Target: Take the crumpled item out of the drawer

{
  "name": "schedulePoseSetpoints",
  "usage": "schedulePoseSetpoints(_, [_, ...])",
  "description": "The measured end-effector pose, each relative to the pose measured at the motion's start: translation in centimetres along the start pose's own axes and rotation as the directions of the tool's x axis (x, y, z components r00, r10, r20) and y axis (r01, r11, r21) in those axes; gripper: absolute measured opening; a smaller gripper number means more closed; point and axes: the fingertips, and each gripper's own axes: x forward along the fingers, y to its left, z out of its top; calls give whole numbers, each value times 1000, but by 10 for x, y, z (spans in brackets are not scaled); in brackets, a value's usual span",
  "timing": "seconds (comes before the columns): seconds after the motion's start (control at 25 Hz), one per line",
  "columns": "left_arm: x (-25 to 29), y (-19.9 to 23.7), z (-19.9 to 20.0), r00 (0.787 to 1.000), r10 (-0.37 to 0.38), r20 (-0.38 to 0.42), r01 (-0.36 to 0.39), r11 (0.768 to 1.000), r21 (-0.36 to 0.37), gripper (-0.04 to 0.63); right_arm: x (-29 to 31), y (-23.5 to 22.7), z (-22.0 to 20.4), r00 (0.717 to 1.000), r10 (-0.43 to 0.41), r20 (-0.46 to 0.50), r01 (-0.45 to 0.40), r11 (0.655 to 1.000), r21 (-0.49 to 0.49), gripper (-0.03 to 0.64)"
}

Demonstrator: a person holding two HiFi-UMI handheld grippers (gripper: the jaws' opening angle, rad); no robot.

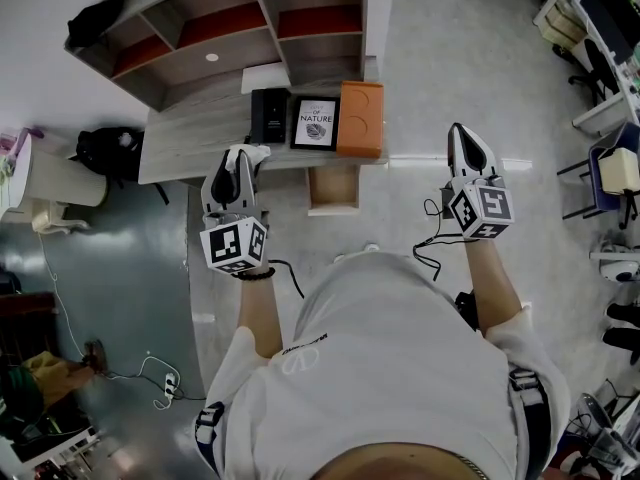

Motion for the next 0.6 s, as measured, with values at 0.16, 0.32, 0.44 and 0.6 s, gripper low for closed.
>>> schedulePoseSetpoints(0.16, [0, 0, -1, 1000, -1, -4, 1, 1000, -3, 78, 1, 2, 1, 1000, 2, 0, -2, 1000, 3, -2])
schedulePoseSetpoints(0.32, [-1, -1, -3, 1000, -1, -8, 1, 1000, -9, 78, 0, 2, 0, 1000, 3, 1, -3, 1000, 3, -2])
schedulePoseSetpoints(0.44, [-2, -2, -5, 1000, 1, -10, -1, 1000, -11, 78, -1, 1, -3, 1000, 3, -2, -3, 1000, 5, -3])
schedulePoseSetpoints(0.6, [-3, 0, -6, 1000, 0, -10, -1, 1000, -10, 78, -2, 2, -5, 1000, 4, -6, -4, 1000, 4, -3])
